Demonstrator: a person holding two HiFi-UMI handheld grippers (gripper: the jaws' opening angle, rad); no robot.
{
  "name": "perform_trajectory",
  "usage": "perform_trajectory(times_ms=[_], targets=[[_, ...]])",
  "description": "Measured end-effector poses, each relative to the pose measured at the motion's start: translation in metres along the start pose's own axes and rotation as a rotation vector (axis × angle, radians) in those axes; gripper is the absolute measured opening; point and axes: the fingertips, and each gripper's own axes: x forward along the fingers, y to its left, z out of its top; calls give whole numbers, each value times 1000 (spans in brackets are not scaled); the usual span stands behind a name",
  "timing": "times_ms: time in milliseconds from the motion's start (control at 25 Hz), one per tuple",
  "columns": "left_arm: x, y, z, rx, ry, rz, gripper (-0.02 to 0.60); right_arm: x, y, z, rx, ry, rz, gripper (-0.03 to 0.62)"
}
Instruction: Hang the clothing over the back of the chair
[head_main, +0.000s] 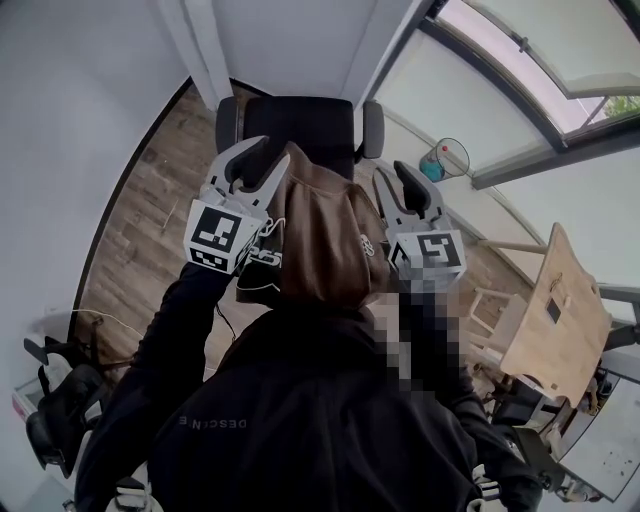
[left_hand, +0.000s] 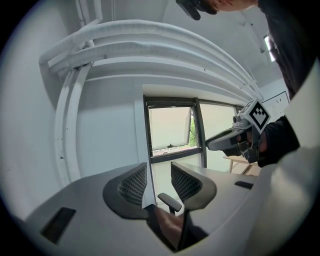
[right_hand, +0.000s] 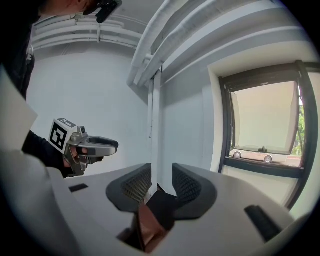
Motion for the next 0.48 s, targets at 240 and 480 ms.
perform_trajectory(times_ms=[240, 480], targets=[[-13, -11, 10, 4, -23, -1, 146, -13, 14, 3, -4, -21, 15, 138], [-26, -28, 19, -8, -50, -3, 146, -33, 28, 4, 6, -51, 42, 119]])
